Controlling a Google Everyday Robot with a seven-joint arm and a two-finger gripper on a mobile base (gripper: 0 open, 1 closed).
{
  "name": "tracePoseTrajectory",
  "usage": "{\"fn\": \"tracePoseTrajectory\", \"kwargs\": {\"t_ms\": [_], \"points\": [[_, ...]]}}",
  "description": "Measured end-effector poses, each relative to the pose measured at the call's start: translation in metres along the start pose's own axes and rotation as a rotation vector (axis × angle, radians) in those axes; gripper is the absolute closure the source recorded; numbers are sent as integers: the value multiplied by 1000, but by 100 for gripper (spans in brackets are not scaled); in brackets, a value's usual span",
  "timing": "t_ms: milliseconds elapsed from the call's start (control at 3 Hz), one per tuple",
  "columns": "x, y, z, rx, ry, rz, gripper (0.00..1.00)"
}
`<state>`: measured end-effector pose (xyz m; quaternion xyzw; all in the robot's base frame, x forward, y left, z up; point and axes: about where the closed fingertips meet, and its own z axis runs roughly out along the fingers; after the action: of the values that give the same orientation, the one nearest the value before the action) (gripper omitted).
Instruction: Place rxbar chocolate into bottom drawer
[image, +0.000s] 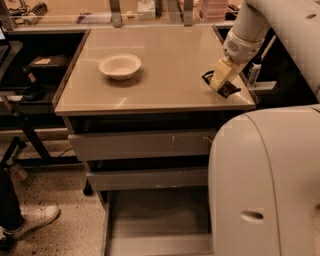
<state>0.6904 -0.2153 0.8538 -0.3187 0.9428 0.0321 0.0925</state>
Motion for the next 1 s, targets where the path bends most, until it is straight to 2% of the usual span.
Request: {"fn": "tracePoseTrajectory", "kwargs": {"t_ms": [333,667,1000], "points": [[43,0,-2,20,27,103,100],[78,14,4,13,14,184,100],[97,27,30,-23,75,192,100]]}}
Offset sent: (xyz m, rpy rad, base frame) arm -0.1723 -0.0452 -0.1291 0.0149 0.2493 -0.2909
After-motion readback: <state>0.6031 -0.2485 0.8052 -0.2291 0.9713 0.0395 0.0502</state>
